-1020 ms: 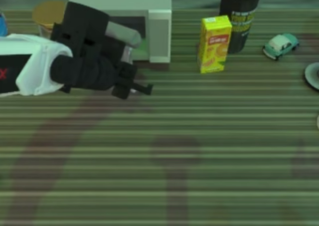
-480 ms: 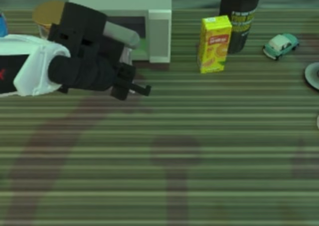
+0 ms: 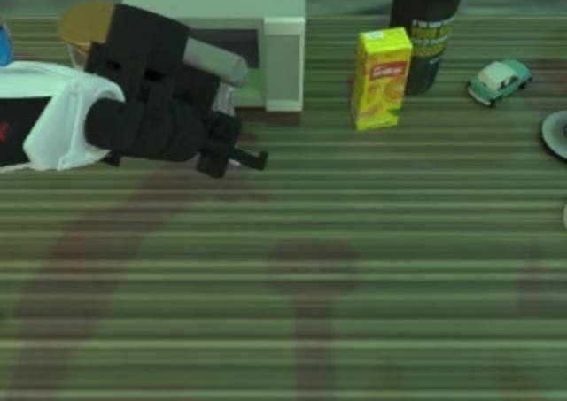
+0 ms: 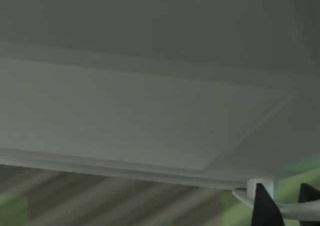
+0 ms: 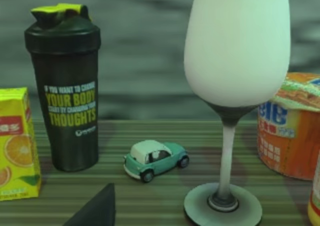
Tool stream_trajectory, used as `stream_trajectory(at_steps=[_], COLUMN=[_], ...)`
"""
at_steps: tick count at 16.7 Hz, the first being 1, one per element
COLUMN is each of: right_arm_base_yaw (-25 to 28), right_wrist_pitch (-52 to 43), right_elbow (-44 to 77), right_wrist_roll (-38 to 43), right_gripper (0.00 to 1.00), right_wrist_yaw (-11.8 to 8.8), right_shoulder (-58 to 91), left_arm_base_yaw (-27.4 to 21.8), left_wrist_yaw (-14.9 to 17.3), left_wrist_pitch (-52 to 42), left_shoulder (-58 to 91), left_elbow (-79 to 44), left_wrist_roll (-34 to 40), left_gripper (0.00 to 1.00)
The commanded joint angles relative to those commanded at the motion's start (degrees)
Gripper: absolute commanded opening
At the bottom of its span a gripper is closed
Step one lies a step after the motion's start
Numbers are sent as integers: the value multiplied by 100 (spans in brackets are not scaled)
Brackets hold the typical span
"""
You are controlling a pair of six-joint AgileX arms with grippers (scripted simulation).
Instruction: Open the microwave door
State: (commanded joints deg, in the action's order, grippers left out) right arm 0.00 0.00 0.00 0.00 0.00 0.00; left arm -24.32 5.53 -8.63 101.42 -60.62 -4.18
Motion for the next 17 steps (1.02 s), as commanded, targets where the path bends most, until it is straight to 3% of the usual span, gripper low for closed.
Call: stream_trajectory(at_steps=[9,17], right_arm_base_yaw=[0,0], right_wrist_pitch=[0,0], right_elbow=[0,0], right_wrist_roll=[0,0], right_gripper=[100,100], right_wrist_yaw=[0,0], right_shoulder=[0,0], left_arm_base_yaw=[0,147], left_wrist_yaw=[0,313], left_wrist_pitch=[0,-23], left_shoulder=[0,-133], left_elbow=[0,132], left_wrist_roll=[0,-358], left_gripper=[0,0])
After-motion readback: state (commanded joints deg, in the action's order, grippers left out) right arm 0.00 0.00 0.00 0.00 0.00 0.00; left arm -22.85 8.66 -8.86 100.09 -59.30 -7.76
